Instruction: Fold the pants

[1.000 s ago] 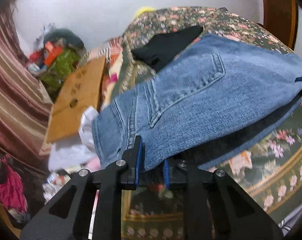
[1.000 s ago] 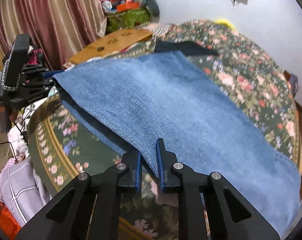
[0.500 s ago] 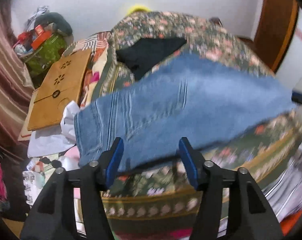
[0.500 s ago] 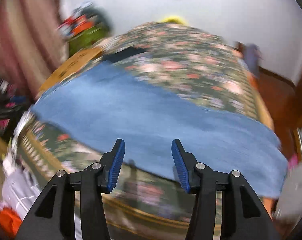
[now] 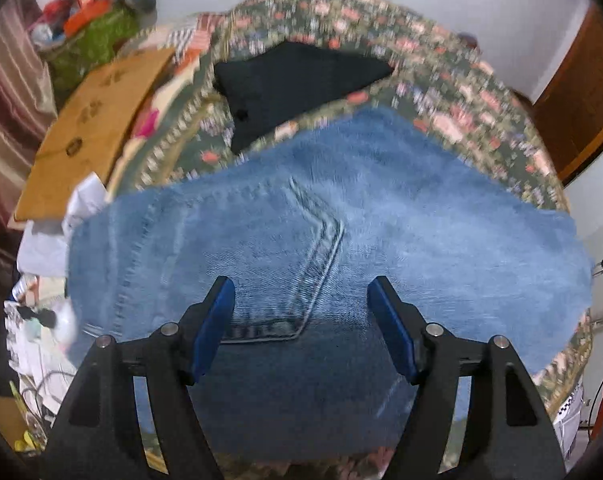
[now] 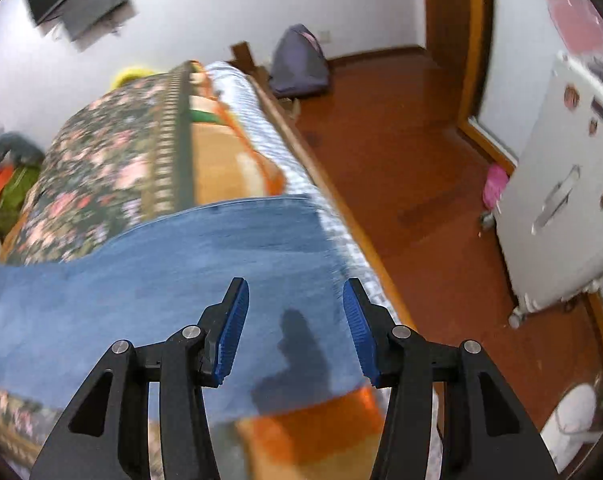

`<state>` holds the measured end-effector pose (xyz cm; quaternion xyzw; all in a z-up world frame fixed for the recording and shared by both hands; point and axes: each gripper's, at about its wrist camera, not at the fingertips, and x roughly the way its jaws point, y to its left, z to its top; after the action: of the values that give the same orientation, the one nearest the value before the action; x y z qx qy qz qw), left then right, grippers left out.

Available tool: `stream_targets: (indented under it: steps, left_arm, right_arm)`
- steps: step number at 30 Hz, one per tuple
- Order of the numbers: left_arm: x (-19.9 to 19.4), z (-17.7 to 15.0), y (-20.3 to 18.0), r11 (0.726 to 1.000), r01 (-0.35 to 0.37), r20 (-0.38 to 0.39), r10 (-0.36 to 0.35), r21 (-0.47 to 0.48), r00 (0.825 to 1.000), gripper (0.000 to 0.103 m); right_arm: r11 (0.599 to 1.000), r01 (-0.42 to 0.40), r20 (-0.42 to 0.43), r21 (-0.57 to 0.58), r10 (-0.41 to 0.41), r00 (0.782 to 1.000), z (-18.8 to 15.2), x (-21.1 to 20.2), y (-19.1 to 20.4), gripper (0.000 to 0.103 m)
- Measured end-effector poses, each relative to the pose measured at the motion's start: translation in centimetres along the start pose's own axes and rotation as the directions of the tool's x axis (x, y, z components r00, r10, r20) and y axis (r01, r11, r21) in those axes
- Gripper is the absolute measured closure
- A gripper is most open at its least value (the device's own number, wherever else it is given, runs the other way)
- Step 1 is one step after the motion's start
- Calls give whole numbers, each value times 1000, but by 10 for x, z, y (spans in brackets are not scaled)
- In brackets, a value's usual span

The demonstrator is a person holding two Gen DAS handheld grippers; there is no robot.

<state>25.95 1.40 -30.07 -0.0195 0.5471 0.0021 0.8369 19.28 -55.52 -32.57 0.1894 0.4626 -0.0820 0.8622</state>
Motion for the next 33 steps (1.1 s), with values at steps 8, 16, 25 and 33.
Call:
stream_targets:
  steps: [8, 16, 25, 33]
  left_arm:
    - [13, -7, 3, 997, -31, 27, 33, -73, 999, 9]
    - [13, -8, -2, 995, -66, 38, 69, -78, 997, 6]
    - [11, -9, -6, 993, -97, 43, 100, -69, 994, 6]
    - [6, -9, -11, 992, -126, 56, 127, -27, 990, 7]
  right_arm:
    - [986, -121, -83, 110, 131, 988, -2, 51, -22, 59]
    - [993, -108, -43, 45, 110, 993, -14, 35, -18, 94]
    - [996, -65, 205, -69, 77, 976, 6, -29, -6, 100]
    - [986, 20, 352, -167, 41, 935, 42, -51, 27, 101]
